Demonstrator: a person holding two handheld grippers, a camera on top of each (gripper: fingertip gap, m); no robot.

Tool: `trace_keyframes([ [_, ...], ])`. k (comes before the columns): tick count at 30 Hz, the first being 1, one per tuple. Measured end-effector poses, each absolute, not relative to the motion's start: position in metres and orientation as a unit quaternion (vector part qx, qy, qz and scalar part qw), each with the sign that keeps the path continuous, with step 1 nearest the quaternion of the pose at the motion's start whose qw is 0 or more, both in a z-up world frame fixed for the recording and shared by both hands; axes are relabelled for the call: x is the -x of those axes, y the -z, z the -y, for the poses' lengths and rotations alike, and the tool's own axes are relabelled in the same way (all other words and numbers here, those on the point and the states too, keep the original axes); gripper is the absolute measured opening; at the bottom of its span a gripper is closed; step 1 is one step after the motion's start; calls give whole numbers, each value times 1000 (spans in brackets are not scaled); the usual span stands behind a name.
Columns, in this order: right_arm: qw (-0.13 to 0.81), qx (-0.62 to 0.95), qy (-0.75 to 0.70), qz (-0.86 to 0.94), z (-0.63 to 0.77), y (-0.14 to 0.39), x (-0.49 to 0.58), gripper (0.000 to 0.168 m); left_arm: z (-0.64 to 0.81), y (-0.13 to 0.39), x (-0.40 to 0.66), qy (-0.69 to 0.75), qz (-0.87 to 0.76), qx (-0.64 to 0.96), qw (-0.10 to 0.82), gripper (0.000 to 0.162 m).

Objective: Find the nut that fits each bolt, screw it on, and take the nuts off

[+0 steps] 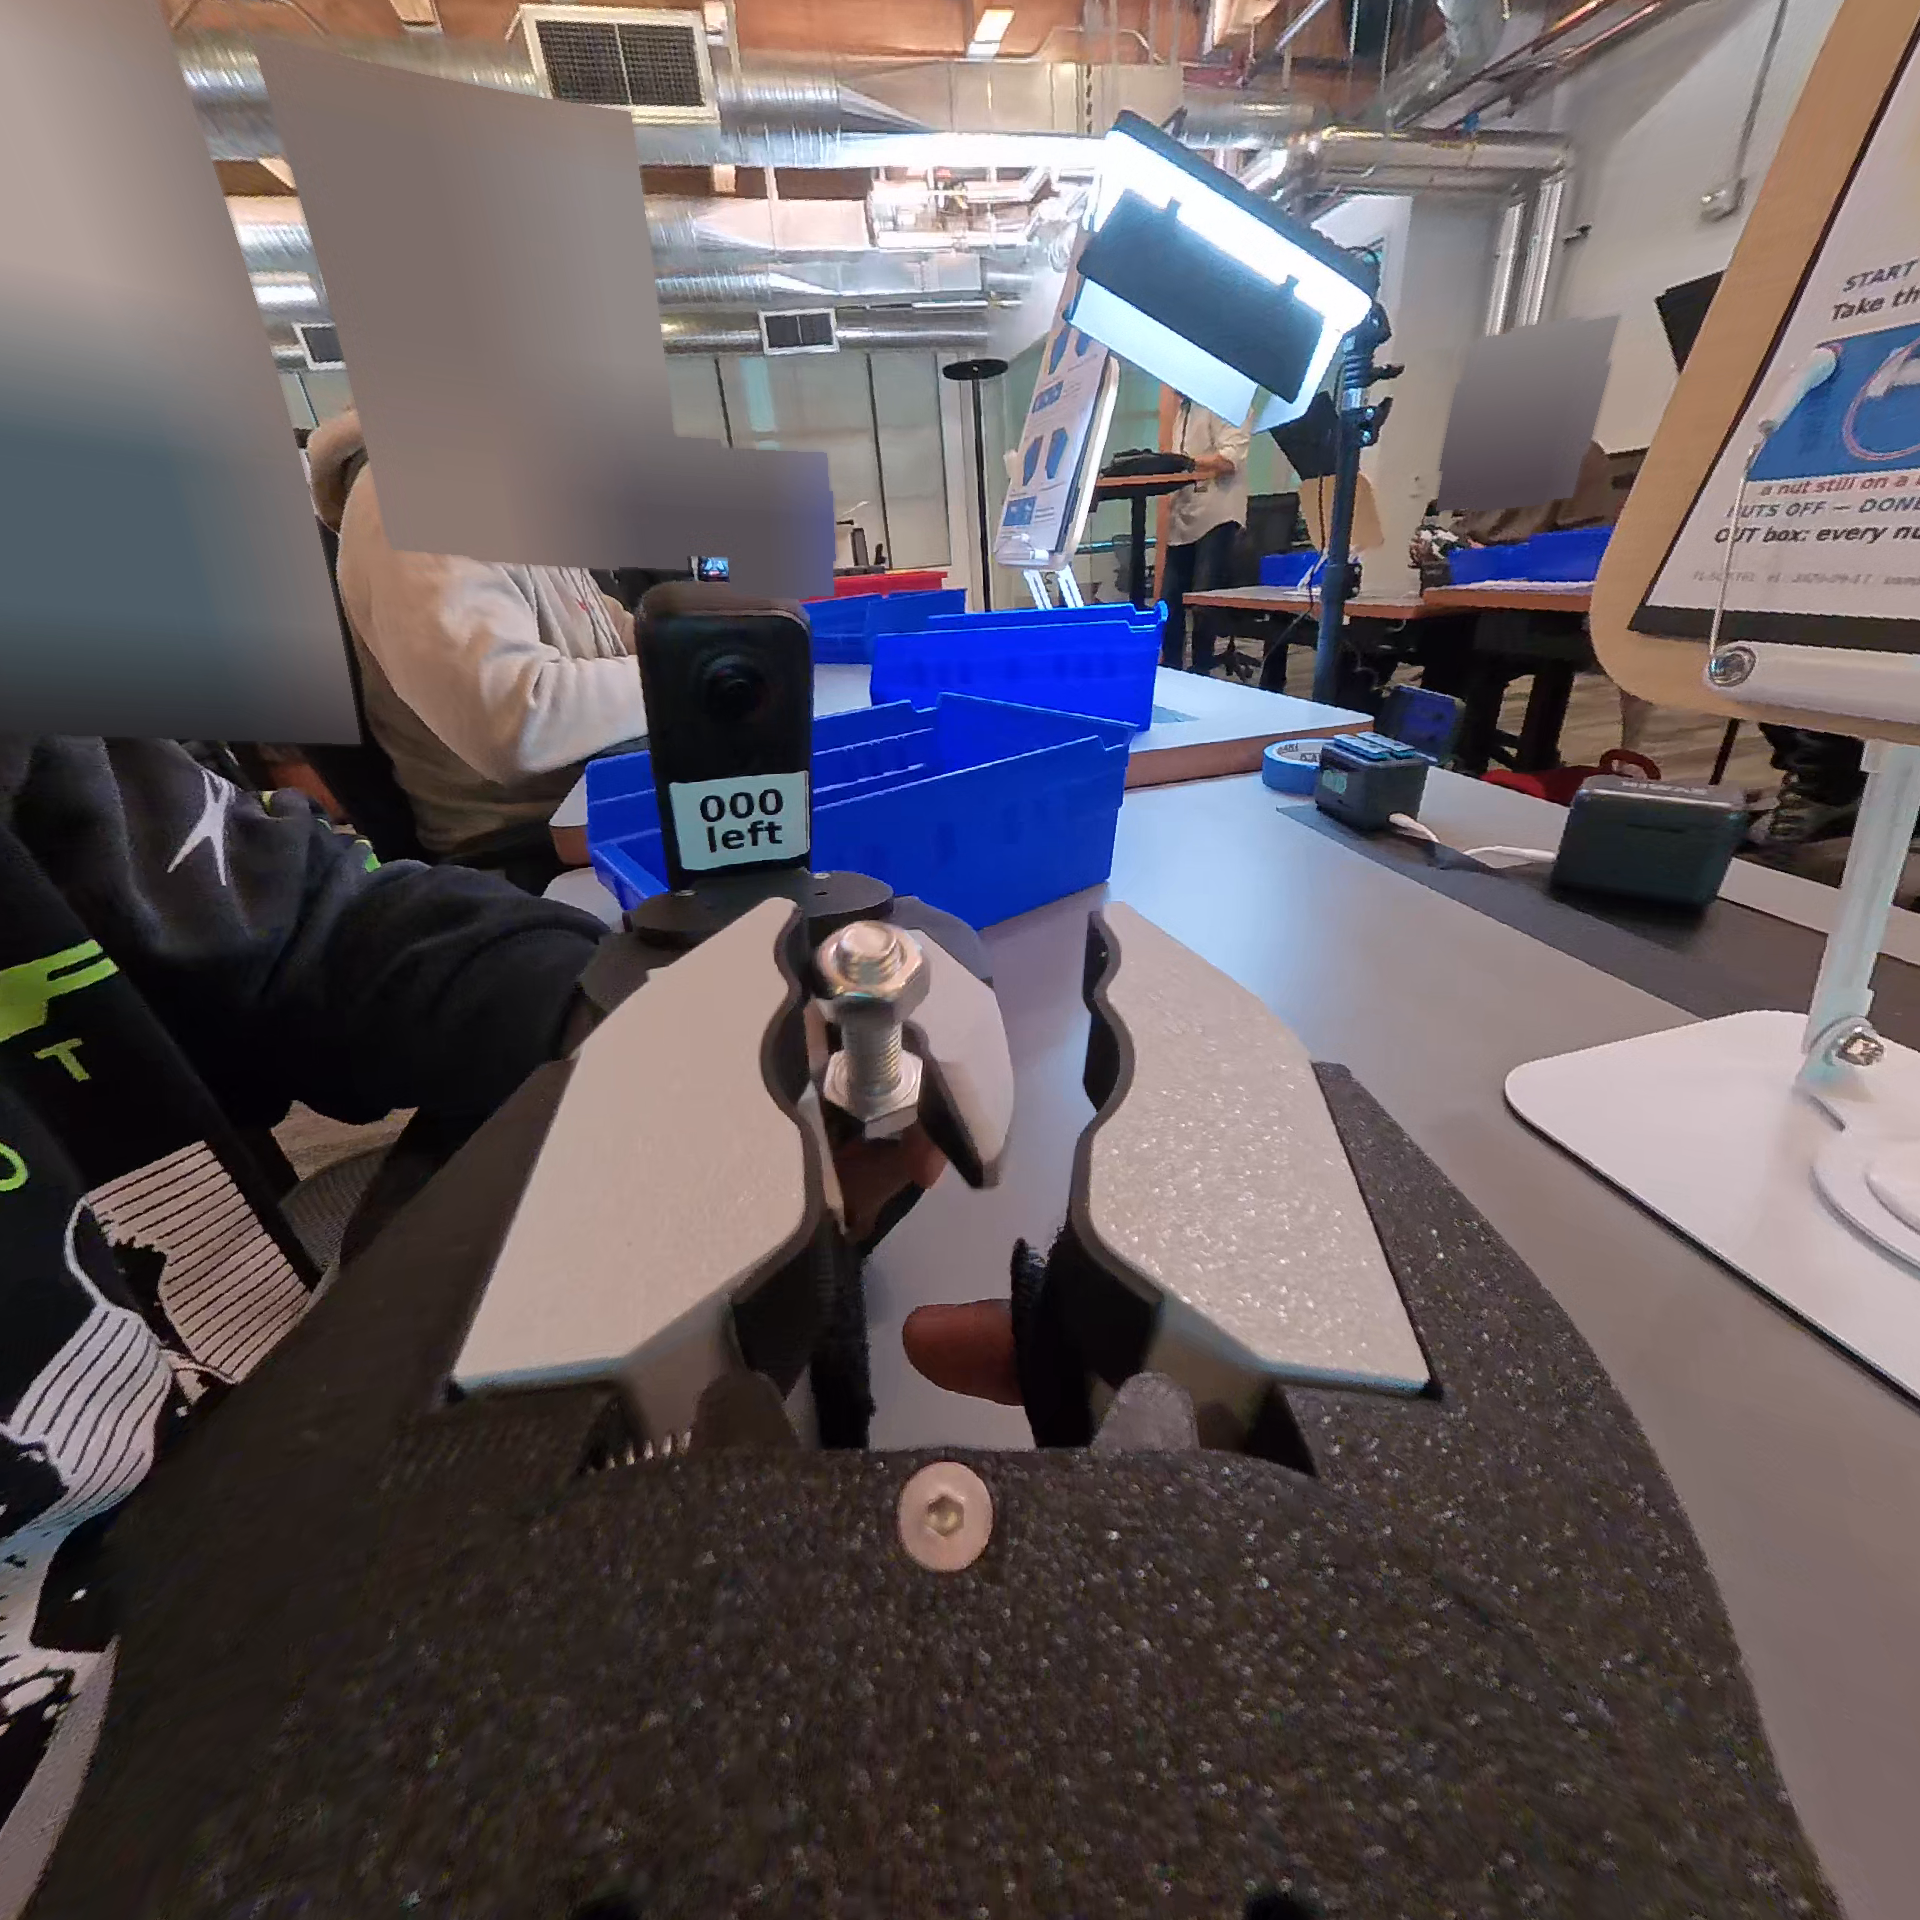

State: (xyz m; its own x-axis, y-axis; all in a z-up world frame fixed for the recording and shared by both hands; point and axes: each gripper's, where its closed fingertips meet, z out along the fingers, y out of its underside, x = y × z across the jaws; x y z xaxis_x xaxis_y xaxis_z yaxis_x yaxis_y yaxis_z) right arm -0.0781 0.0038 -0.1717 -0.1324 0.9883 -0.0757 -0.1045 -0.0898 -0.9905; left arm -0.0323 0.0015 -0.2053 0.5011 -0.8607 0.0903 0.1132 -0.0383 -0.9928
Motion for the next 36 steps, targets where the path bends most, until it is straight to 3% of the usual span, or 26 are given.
trace_keyframes([
  [4, 483, 457, -581, 470, -11, 166, 70, 42, -7, 196, 45, 398, -284, 598, 635, 21],
  [7, 498, 451, -586, 453, -17, 159, 62, 22, -8, 190, 52, 403, -271, 591, 644, 21],
  [9, 500, 446, -593, 446, -18, 156, 60, 17, -8, 190, 52, 404, -269, 592, 643, 21],
  [11, 493, 440, -604, 446, -14, 155, 61, 23, -8, 191, 50, 406, -271, 593, 640, 21],
  [14, 474, 445, -607, 457, -7, 161, 69, 48, -6, 196, 45, 398, -285, 598, 635, 20],
  [17, 470, 449, -595, 473, -2, 167, 76, 56, -3, 202, 37, 393, -302, 602, 626, 20],
  [22, 474, 451, -586, 477, -3, 169, 76, 51, 0, 205, 32, 390, -315, 602, 621, 20],
  [31, 499, 442, -601, 441, -17, 154, 59, 24, -6, 189, 50, 413, -274, 588, 639, 21],
  [36, 473, 440, -610, 458, -5, 161, 69, 46, -5, 196, 45, 400, -286, 598, 633, 21],
])
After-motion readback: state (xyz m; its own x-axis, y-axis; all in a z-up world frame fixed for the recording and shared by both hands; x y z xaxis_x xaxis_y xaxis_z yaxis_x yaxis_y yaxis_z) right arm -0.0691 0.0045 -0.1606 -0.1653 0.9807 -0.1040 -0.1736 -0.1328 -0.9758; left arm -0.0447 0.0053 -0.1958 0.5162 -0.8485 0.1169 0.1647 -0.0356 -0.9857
